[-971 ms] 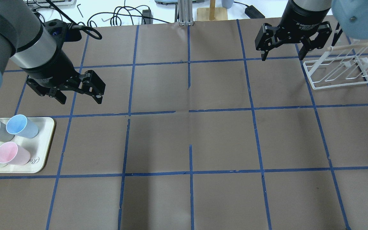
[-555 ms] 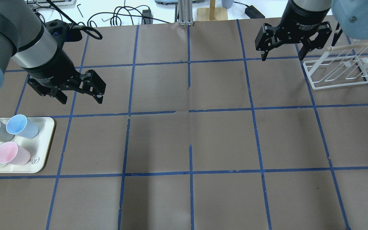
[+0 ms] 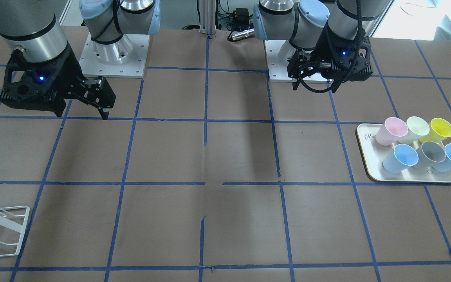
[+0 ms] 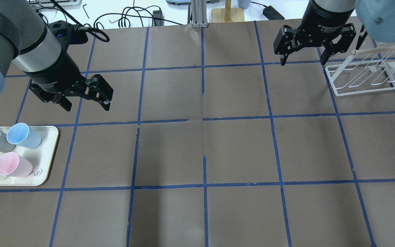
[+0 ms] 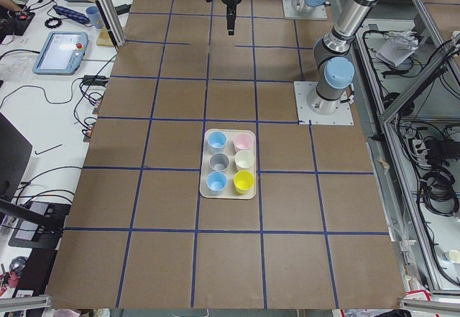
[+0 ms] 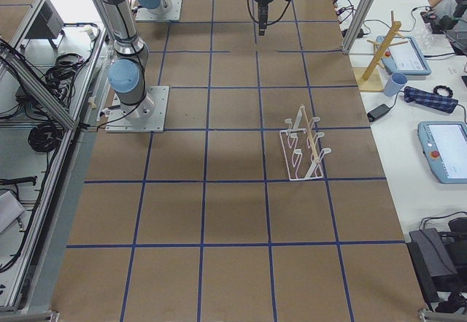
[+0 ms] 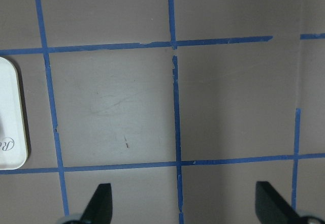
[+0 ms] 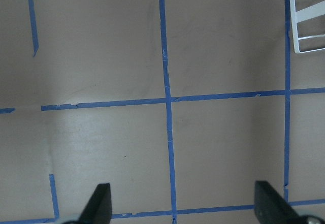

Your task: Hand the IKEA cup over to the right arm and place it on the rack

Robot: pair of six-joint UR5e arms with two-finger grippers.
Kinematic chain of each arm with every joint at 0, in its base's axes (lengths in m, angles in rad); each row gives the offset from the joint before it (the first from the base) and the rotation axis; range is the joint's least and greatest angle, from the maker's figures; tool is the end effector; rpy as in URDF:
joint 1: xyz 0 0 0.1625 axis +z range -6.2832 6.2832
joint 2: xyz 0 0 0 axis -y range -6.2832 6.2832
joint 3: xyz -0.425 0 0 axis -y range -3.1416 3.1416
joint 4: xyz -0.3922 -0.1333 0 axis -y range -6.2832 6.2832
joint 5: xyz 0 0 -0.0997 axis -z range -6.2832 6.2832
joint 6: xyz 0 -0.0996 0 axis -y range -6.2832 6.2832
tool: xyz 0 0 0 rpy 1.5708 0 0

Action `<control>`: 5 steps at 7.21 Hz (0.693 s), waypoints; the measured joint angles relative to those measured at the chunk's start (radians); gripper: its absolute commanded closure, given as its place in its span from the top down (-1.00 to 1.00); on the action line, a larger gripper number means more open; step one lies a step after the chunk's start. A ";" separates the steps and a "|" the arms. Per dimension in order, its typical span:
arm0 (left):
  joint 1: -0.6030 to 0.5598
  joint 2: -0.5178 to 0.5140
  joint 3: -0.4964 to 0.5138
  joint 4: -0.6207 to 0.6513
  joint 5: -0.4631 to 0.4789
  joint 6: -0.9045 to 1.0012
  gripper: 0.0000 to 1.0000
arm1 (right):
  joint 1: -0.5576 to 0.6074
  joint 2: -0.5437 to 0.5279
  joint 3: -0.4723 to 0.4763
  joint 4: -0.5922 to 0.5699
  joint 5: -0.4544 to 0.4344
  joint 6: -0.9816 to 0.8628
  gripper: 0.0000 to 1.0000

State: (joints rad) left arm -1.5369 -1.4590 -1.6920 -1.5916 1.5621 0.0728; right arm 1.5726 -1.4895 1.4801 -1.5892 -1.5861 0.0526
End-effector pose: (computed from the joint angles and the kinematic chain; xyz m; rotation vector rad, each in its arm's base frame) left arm -0.1191 -0.4457 0.4786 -0.0607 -3.1304 -0.0465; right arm 0.1327 -0.5289 0.4930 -0.0797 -3.1257 0.0441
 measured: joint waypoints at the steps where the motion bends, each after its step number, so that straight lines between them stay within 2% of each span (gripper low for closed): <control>1: 0.000 0.001 -0.002 0.004 0.004 0.003 1.00 | 0.000 0.000 0.000 0.000 0.000 -0.001 1.00; 5: 0.031 -0.003 -0.008 0.011 0.030 0.031 1.00 | 0.000 0.000 0.000 0.000 0.000 -0.002 1.00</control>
State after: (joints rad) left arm -1.5058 -1.4618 -1.6999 -1.5803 1.5922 0.1038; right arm 1.5723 -1.4895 1.4803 -1.5892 -1.5861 0.0504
